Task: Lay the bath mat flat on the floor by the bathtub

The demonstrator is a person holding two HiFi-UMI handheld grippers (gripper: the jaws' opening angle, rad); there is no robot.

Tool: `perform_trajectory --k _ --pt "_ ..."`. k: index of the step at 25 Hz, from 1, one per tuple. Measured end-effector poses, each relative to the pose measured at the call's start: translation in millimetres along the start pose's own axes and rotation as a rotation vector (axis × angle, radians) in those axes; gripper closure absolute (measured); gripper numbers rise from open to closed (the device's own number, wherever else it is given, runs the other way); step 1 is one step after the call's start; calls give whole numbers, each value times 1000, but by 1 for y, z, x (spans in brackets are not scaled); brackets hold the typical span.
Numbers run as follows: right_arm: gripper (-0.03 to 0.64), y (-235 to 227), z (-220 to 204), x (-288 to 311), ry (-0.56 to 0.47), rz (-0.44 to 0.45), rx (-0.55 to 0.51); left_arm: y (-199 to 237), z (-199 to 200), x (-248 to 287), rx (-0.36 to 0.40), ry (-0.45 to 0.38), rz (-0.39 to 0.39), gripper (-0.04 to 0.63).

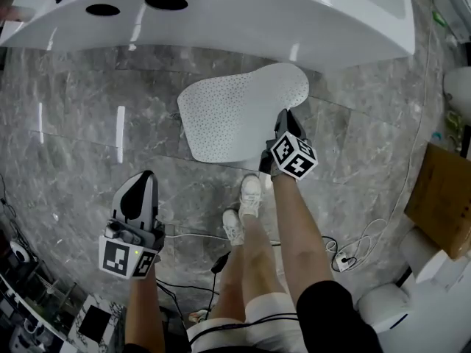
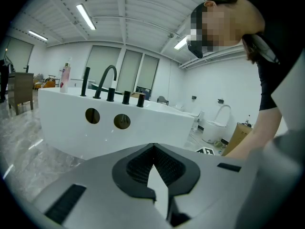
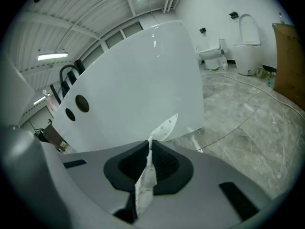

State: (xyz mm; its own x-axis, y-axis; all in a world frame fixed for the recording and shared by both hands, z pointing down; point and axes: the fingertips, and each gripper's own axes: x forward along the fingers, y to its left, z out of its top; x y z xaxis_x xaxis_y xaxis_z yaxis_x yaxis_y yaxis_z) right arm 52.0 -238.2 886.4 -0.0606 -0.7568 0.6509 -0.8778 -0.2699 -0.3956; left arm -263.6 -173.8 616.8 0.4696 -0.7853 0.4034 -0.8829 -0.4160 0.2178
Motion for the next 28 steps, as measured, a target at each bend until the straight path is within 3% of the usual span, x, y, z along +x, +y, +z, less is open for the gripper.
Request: perform_trajectory --k 11,17,23,28 --pt "580 -118 39 11 8 -101 10 -45 0 82 26 18 -110 581" --pt "580 -185 30 8 54 -171 18 -71 -16 118 30 21 -167 581" --pt "579 -231 2 1 103 -230 6 -87 -57 145 62 79 -209 581" --pt "578 -266 -17 8 126 -286 -38 -90 -81 171 88 81 -254 581"
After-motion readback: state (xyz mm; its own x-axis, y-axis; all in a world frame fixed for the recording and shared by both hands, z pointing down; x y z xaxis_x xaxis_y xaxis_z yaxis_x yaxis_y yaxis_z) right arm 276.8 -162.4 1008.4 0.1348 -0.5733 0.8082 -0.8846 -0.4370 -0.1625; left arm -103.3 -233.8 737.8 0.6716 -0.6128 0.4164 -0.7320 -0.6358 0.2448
